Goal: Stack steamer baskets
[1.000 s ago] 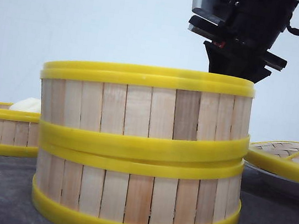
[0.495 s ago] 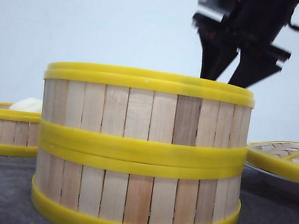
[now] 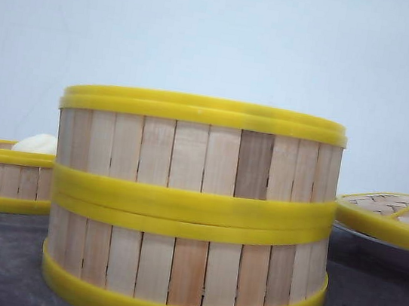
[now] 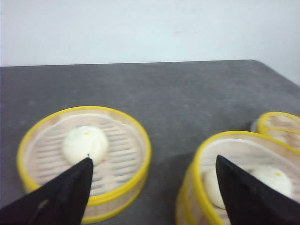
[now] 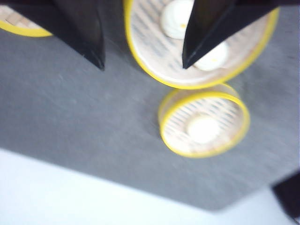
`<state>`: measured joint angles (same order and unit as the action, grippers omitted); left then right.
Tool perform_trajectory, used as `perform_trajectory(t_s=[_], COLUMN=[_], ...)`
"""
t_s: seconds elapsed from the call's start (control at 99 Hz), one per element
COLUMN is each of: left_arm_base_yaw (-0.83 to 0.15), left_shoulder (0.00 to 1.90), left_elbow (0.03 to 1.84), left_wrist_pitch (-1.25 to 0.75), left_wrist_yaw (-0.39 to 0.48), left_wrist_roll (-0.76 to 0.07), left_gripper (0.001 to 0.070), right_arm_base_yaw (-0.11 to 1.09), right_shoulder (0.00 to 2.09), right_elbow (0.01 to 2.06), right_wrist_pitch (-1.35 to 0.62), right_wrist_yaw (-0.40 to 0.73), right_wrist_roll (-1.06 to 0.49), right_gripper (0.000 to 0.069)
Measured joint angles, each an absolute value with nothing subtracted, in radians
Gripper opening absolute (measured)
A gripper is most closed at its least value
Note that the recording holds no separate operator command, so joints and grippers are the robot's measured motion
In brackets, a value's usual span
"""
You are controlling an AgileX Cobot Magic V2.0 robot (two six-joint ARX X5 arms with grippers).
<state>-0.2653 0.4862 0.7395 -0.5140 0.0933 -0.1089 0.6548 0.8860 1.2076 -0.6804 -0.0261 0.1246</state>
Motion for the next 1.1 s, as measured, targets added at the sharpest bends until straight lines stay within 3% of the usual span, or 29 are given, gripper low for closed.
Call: perform_trajectory(t_s=[0.192, 0.485, 0.748, 1.101], left_arm_base_yaw=[-0.259, -0.168, -0.068, 0.03], left_shoulder=[0.604, 0.908, 1.199, 1.456], left_elbow=[0.741, 0.931, 1.138, 1.159], left_wrist_pitch=[-0.488, -0.472, -0.605, -0.643], left_wrist_yaw=[0.002, -0.001, -0.002, -0.002], left_wrist_roll=[-0.142, -0.147, -0.148, -0.196], left_gripper=[0.0506, 0.0506, 0.0506, 0.0506], right_arm_base_yaw=[0.697, 0.728, 0.734, 0.734], right_shoulder=[0.786, 0.768, 0.769, 0.769], right_elbow=[1.208, 1.208, 1.208, 1.208], right_wrist_pitch=[-0.71, -0.802, -0.817, -0.819], right_wrist_yaw=[-0.027, -0.027, -0.027, -0.027], right_wrist_roll=[0.157, 0.183, 0.186, 0.187], right_gripper=[0.0316, 0.0316, 0.0316, 0.0316])
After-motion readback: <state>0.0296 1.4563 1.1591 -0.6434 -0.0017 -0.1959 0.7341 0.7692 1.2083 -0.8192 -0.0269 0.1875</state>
